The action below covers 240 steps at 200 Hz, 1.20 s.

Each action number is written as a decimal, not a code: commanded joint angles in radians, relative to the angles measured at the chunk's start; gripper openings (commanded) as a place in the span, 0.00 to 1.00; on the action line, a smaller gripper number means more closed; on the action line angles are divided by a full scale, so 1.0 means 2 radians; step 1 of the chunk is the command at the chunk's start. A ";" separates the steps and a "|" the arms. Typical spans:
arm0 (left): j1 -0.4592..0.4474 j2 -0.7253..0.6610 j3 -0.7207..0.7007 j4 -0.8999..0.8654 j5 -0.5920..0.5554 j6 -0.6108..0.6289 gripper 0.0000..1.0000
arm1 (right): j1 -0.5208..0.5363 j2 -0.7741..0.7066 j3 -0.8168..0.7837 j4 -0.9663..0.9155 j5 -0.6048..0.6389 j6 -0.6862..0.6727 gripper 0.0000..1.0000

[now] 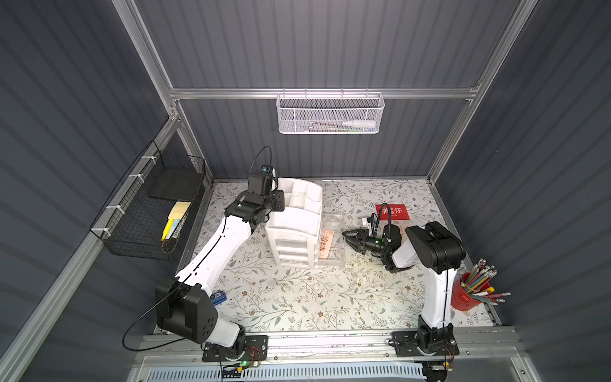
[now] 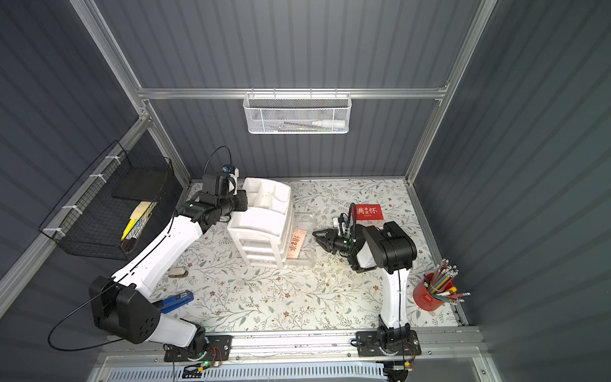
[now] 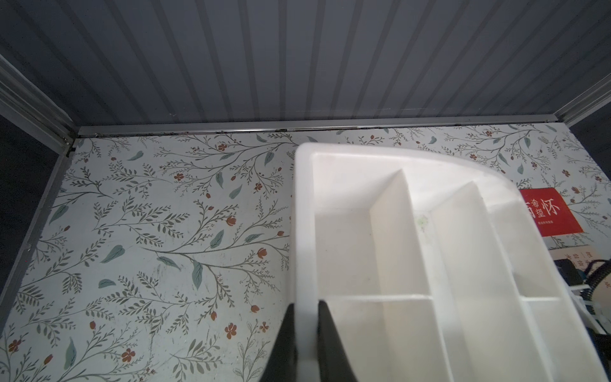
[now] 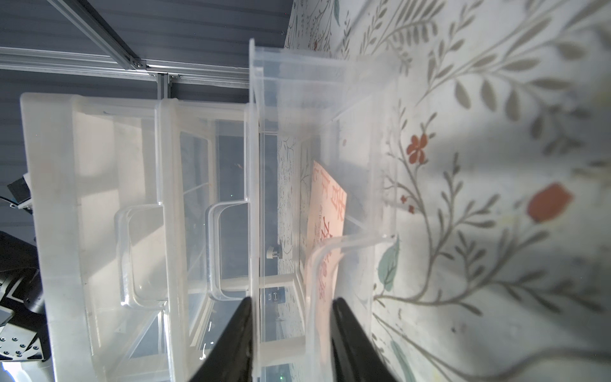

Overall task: Take the postcards out of the drawer
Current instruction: Open the drawer in the storage box.

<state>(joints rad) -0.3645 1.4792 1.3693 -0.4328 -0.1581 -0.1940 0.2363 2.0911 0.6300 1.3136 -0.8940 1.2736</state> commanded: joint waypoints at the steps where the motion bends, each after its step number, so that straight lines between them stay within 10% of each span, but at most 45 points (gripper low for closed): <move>1: 0.012 0.020 -0.036 -0.083 -0.049 0.028 0.00 | -0.011 -0.012 -0.008 0.010 -0.004 -0.014 0.36; 240: 0.013 0.027 -0.042 -0.061 -0.005 0.006 0.00 | -0.032 -0.084 0.026 -0.259 -0.005 -0.124 0.44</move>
<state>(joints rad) -0.3580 1.4742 1.3571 -0.4156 -0.1421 -0.2199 0.1776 1.9480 0.6662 0.8936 -0.9222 1.0836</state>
